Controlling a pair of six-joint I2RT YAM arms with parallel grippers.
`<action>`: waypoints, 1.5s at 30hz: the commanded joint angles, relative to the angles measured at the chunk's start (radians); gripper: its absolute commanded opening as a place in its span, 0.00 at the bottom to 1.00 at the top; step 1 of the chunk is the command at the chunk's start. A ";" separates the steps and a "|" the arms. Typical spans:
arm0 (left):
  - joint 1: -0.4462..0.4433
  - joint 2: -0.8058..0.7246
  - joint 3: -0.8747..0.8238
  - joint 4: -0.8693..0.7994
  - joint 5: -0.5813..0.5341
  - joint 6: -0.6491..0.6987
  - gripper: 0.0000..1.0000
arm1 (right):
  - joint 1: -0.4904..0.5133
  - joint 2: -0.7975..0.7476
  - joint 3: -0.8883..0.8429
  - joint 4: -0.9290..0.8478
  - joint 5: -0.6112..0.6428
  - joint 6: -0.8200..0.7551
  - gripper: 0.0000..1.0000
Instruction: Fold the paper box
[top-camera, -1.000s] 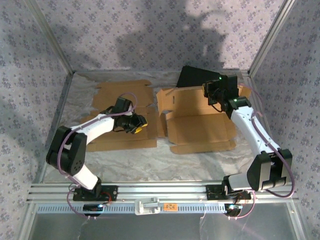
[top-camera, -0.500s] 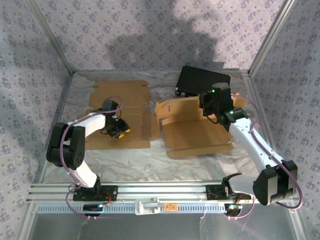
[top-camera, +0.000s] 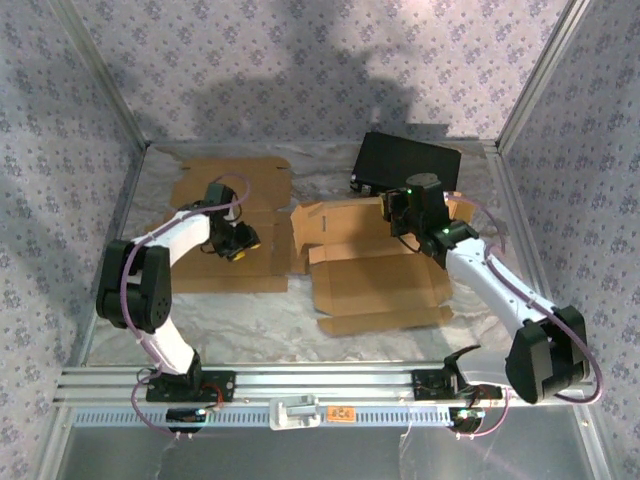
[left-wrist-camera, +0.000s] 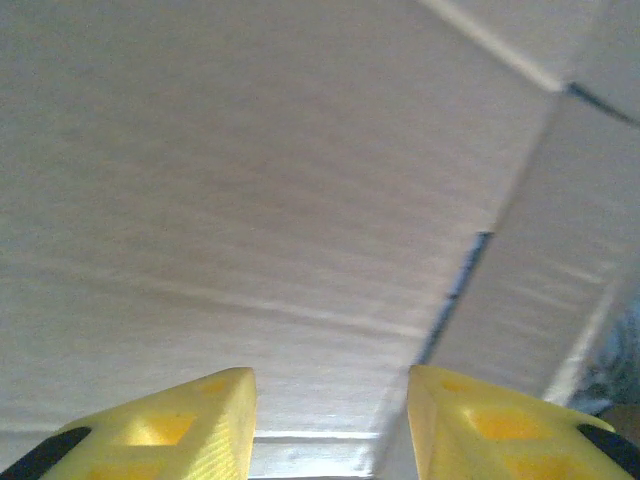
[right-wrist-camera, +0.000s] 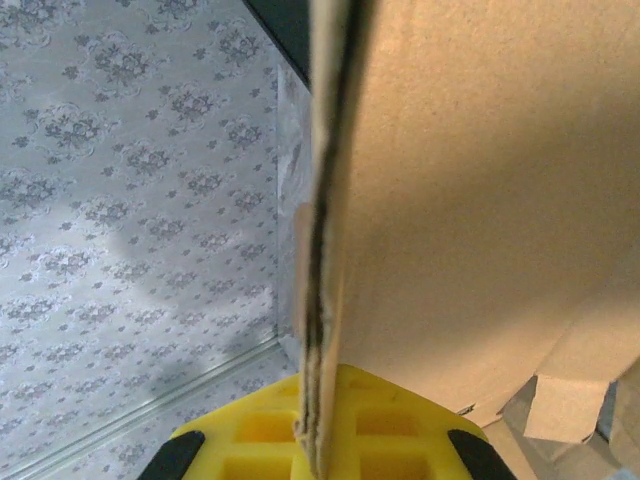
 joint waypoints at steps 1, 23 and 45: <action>-0.023 -0.074 0.042 -0.033 -0.035 -0.012 0.46 | -0.013 0.016 -0.043 0.121 -0.030 -0.062 0.00; -0.137 -0.187 -0.078 0.273 0.124 0.427 0.33 | -0.040 0.000 -0.306 0.483 -0.088 -0.127 0.00; -0.251 -0.141 -0.136 0.463 0.238 0.613 0.44 | -0.080 -0.005 -0.374 0.580 -0.139 -0.142 0.00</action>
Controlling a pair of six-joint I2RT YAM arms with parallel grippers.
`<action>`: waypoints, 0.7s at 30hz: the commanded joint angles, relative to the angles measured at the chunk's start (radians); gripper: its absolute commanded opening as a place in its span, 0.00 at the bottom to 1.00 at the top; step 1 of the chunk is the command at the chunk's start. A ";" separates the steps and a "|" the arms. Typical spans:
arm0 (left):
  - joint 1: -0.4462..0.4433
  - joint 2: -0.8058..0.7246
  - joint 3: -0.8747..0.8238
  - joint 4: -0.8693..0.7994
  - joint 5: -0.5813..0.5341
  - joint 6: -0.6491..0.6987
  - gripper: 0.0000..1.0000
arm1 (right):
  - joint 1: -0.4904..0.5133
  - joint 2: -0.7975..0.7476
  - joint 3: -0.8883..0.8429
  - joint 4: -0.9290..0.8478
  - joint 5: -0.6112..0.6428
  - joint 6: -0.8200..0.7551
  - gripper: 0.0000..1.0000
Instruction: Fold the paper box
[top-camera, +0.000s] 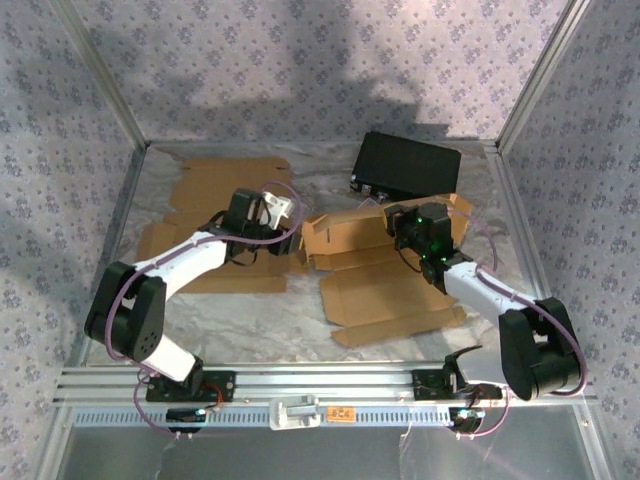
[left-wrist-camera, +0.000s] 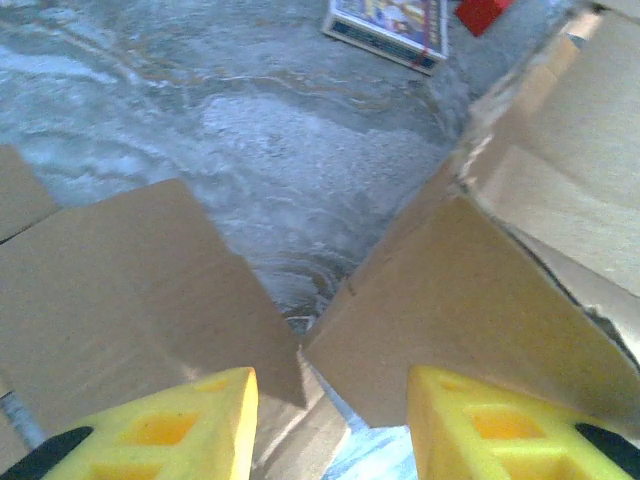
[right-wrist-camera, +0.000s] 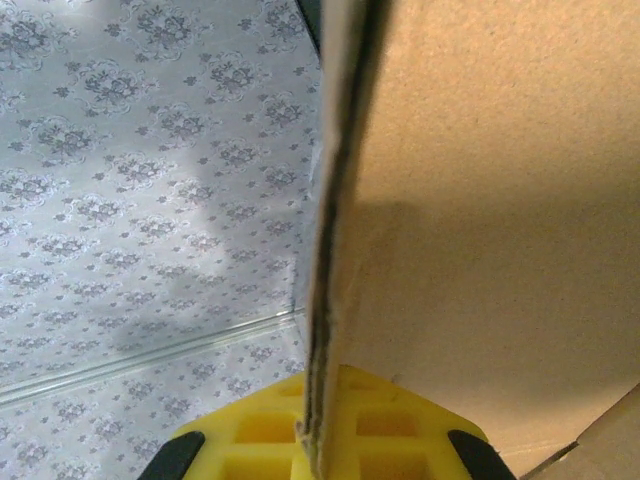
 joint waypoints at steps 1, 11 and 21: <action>-0.011 0.017 0.003 0.053 0.049 0.058 0.44 | -0.009 -0.016 -0.024 0.021 -0.013 -0.017 0.00; -0.057 0.054 0.009 0.112 0.084 0.117 0.44 | -0.024 -0.020 -0.041 0.030 -0.025 -0.006 0.00; -0.095 0.090 0.028 0.131 0.096 0.149 0.40 | -0.030 0.012 -0.024 0.059 -0.039 0.005 0.00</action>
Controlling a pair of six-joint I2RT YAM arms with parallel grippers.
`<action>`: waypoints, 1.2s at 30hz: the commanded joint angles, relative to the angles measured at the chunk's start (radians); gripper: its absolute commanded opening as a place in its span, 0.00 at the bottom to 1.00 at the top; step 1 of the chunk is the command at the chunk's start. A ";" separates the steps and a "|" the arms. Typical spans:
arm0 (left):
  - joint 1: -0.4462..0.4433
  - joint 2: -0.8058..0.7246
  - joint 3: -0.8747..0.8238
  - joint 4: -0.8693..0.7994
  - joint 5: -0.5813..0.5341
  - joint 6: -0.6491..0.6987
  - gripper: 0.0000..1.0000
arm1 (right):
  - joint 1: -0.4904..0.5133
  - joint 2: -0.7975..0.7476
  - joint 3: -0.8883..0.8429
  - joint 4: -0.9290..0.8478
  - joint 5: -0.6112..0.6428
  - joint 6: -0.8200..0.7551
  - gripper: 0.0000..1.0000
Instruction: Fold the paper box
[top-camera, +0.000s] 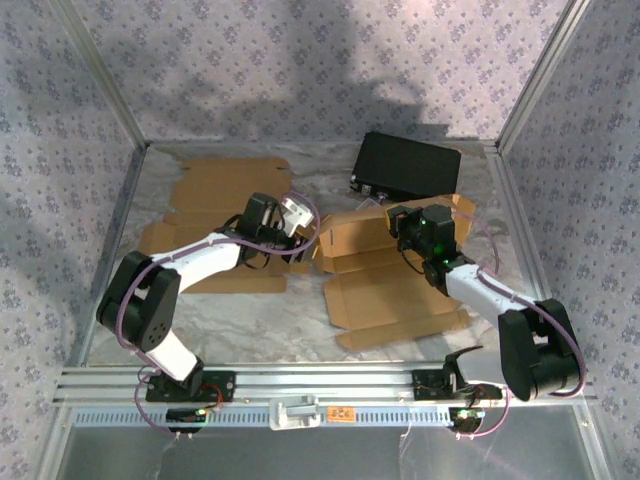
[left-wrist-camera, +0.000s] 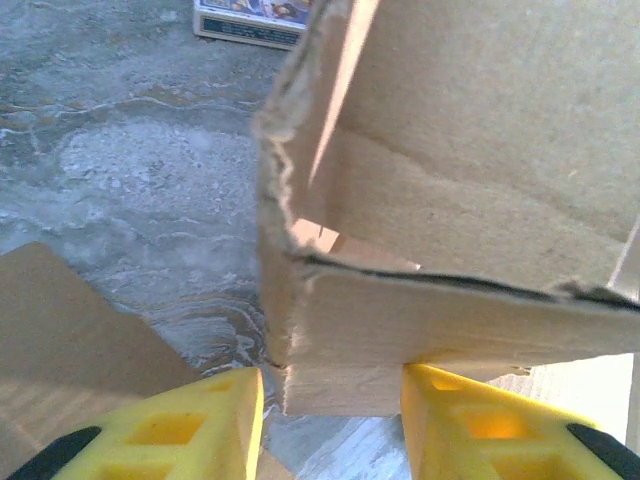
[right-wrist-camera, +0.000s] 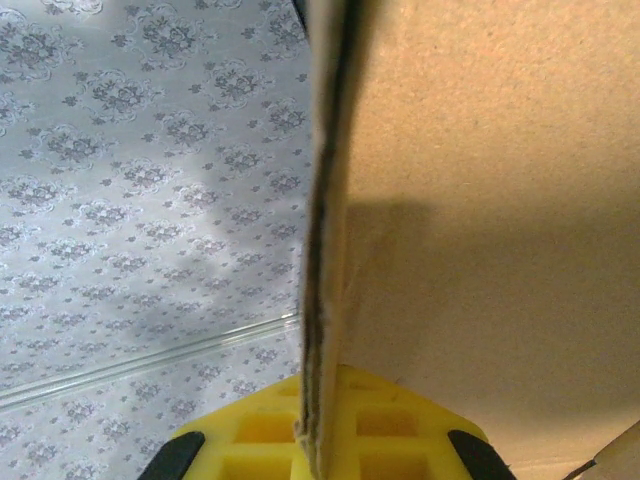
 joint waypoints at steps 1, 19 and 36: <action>-0.017 0.009 0.028 0.032 0.025 0.033 0.39 | -0.006 0.019 0.002 0.027 -0.020 0.002 0.00; -0.089 0.034 0.068 0.037 -0.040 0.013 0.38 | 0.000 0.063 0.014 0.078 -0.026 0.003 0.00; -0.191 0.055 0.090 0.052 -0.292 -0.080 0.41 | 0.028 0.047 -0.024 0.169 0.019 0.007 0.00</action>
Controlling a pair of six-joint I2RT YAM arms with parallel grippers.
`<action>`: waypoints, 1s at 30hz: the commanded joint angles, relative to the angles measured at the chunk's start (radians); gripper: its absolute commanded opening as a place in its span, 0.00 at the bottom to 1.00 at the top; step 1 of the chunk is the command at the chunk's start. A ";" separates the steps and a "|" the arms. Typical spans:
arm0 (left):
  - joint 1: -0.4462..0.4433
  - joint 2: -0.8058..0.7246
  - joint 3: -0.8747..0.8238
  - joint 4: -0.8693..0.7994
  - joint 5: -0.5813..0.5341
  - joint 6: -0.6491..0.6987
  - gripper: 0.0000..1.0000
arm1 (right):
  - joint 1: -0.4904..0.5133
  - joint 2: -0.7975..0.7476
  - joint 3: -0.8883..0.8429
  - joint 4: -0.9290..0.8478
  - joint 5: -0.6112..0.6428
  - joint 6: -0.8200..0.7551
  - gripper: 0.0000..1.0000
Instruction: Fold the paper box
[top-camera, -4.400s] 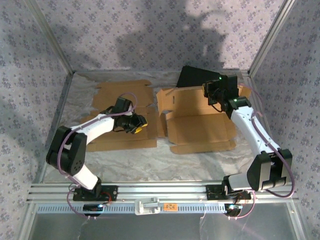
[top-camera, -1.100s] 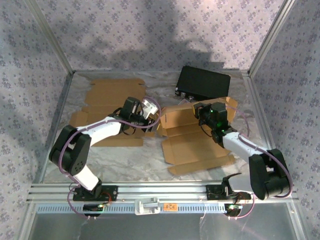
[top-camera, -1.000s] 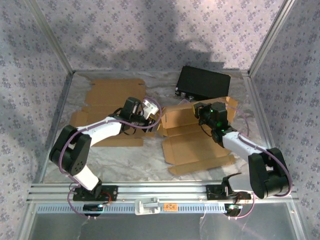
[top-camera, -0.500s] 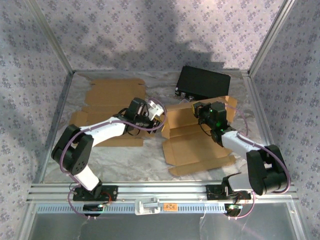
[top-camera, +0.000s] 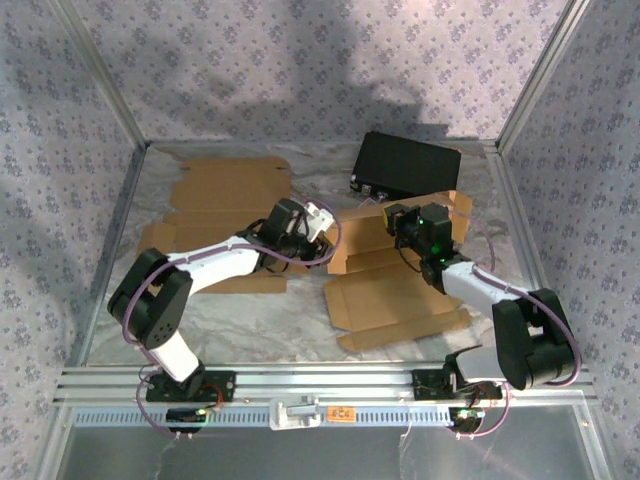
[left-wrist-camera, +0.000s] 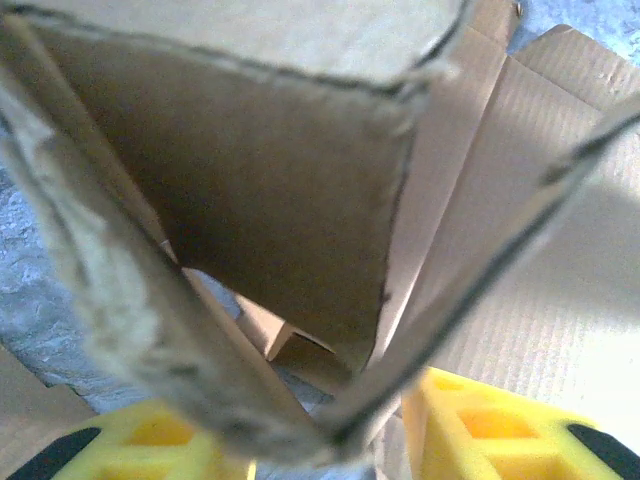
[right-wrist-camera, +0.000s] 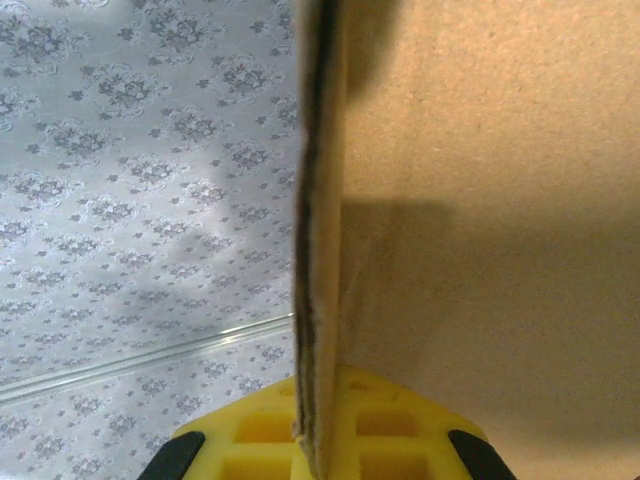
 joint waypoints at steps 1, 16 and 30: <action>-0.038 0.012 0.033 0.014 -0.119 -0.025 0.41 | 0.018 -0.010 -0.036 0.108 0.023 0.005 0.00; -0.120 0.021 -0.013 0.033 -0.341 -0.051 0.39 | 0.025 -0.137 -0.234 0.192 0.021 -0.015 0.00; -0.170 0.063 0.024 0.032 -0.454 -0.135 0.30 | 0.045 -0.121 -0.257 0.171 0.051 -0.022 0.00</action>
